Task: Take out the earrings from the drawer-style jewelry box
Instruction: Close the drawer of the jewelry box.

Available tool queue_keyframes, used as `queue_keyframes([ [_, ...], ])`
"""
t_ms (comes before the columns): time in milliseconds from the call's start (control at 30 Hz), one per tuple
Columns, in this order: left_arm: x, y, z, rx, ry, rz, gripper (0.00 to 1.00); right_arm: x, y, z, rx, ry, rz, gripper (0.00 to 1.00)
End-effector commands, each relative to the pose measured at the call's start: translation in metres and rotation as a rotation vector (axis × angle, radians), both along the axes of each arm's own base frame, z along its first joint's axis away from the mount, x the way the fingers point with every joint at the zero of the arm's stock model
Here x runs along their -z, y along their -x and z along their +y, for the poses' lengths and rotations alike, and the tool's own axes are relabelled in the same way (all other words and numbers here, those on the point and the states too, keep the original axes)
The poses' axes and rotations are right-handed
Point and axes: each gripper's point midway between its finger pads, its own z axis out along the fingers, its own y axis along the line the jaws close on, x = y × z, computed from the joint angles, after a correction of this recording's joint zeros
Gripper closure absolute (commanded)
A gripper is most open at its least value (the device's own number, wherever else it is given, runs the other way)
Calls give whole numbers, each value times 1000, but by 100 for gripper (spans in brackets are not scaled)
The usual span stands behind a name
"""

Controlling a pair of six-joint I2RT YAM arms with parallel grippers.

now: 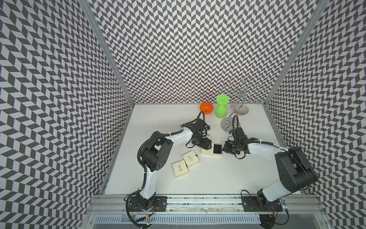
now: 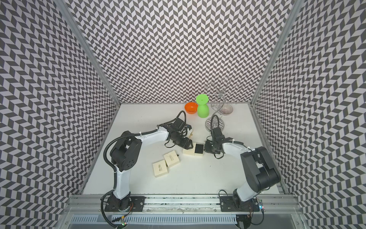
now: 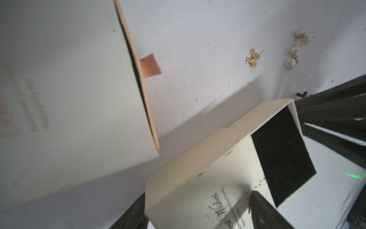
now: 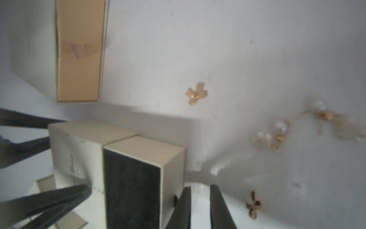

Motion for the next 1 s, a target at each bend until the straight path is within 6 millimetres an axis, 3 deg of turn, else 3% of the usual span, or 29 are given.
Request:
queue_keyframes([
  [0, 14, 4, 6, 13, -48, 19, 21, -16, -7, 31, -90, -82, -67, 80],
  [267, -21, 6, -19, 84, 110, 26, 21, -31, -31, 75, -161, -168, -98, 79],
  [400, -18, -3, -16, 53, 101, 26, 20, -37, -45, 84, -163, -175, -116, 79],
  [533, -18, -27, -11, -27, 94, 6, 21, -42, -59, 88, -132, -182, -141, 79],
  [633, -18, -45, -10, -71, 92, -20, 18, -43, -71, 84, -83, -163, -163, 79],
  [733, -20, -57, -6, -109, 64, -61, 1, -44, -80, 69, -19, -74, -188, 79],
  [767, -22, -59, -3, -119, 54, -74, 0, -46, -82, 62, -2, -42, -201, 78],
  [833, -30, -59, 5, -139, 38, -112, 0, -49, -82, 52, 21, 8, -218, 78],
  [967, -65, -50, 33, -201, 20, -232, 0, -58, -71, 36, 40, 47, -249, 78],
])
